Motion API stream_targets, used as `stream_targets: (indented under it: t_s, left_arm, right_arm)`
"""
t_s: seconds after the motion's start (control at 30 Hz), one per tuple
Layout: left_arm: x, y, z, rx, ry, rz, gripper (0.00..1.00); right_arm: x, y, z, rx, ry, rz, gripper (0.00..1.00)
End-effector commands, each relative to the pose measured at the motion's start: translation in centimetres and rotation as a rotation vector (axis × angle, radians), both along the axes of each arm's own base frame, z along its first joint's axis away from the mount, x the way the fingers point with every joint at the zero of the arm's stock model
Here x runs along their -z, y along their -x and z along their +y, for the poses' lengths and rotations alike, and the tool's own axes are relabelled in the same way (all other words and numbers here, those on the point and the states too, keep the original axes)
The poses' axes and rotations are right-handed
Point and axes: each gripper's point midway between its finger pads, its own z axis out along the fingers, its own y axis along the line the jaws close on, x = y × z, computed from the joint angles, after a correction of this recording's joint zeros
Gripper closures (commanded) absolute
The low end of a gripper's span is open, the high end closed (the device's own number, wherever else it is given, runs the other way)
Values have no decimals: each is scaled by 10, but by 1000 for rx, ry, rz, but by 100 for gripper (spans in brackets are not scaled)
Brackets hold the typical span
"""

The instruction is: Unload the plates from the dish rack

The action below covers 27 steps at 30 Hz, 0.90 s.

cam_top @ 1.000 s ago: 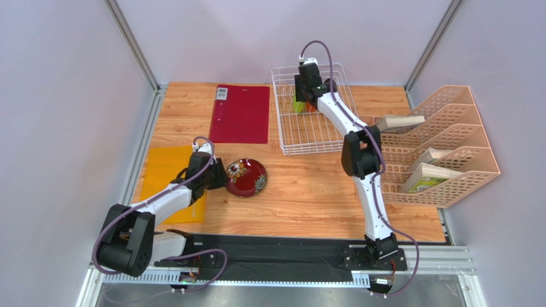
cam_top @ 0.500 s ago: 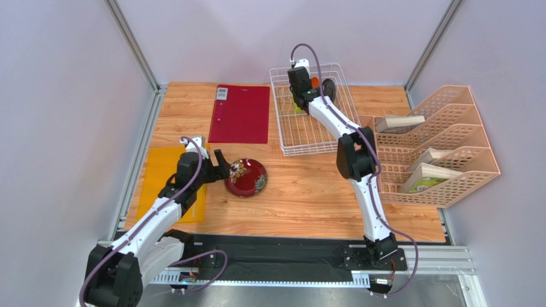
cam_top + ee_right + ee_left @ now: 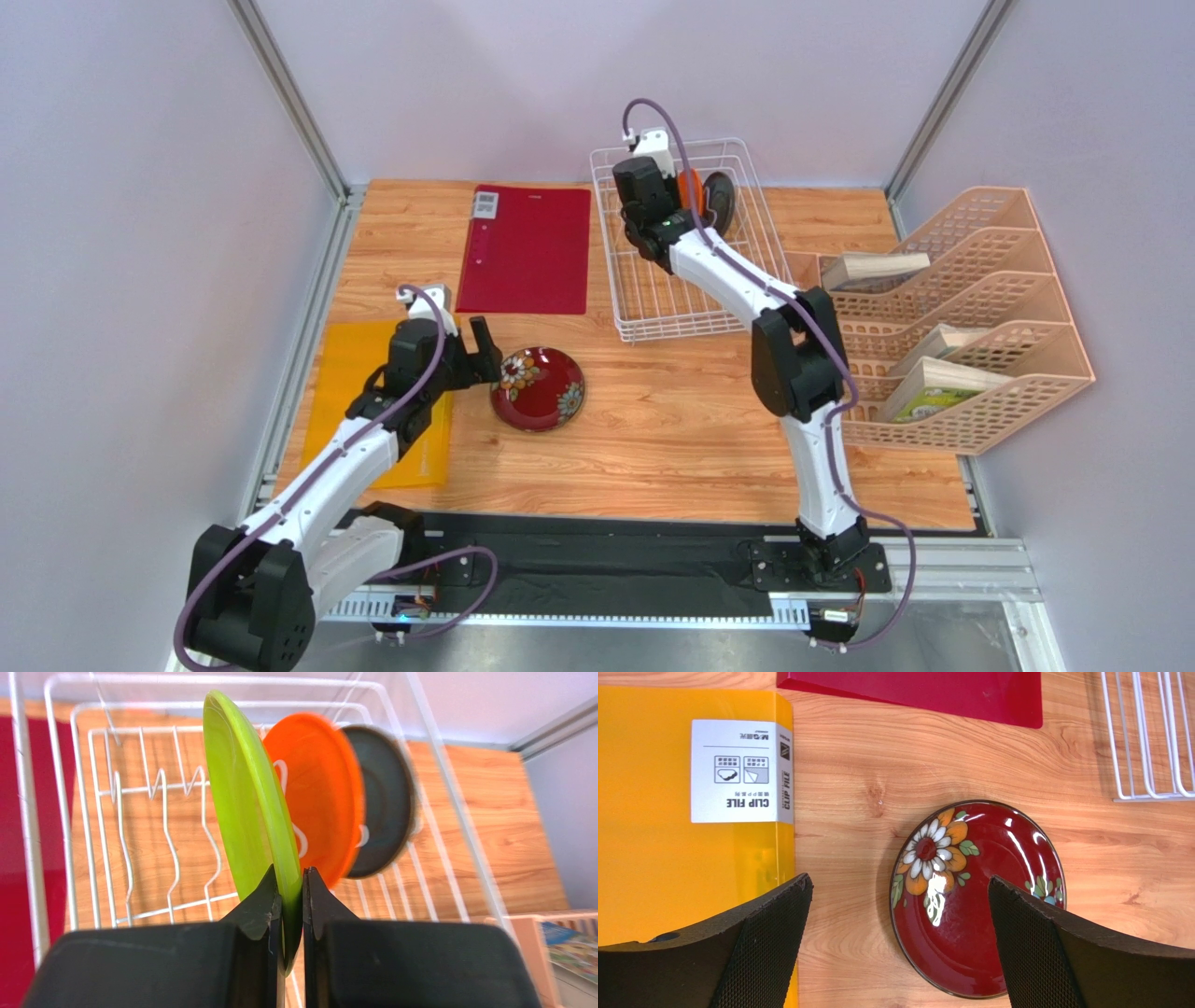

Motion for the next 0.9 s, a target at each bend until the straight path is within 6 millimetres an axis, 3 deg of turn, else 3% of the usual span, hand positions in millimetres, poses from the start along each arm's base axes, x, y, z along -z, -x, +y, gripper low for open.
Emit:
stream_targets:
  t_s: [0.0, 0.07, 0.1, 0.13, 0.17, 0.2, 0.23, 0.27, 0.4, 0.47, 0.67, 0.87]
  left_arm:
    - [-25, -7, -16, 67, 51, -61, 0]
    - [-33, -9, -22, 97, 79, -98, 0]
    - [-37, -10, -23, 99, 83, -111, 0]
    - [-41, -11, -25, 110, 89, -122, 0]
    - [-49, -14, -28, 123, 91, -139, 0]
    - [-49, -15, -30, 131, 94, -132, 0]
    - [-52, -15, -37, 163, 111, -130, 0]
    - [-57, -18, -40, 179, 119, -136, 1]
    - [-68, -29, -67, 262, 234, -161, 8]
    - [-79, -33, -80, 311, 292, -195, 9]
    - [-77, -46, -103, 372, 372, -192, 11]
    - [-89, -52, -111, 385, 415, -247, 11]
  right_arm:
    - [-132, 31, -28, 79, -108, -266, 100]
    - [-121, 44, -28, 52, -152, -235, 100]
    - [-134, 56, -30, 30, -186, -247, 100]
    - [-130, 64, -29, 18, -222, -223, 100]
    - [-108, 74, -24, -27, -236, -163, 100]
    - [-119, 87, -23, -66, -281, -168, 100]
    - [-113, 95, -19, -104, -305, -141, 100]
    - [-106, 105, -3, -178, -381, -105, 100]
    - [-82, 154, 17, -361, -515, 10, 100]
    - [-83, 169, 35, -463, -610, 31, 100]
    - [-93, 197, 80, -684, -879, 133, 100]
    - [-74, 201, 101, -744, -964, 224, 100]
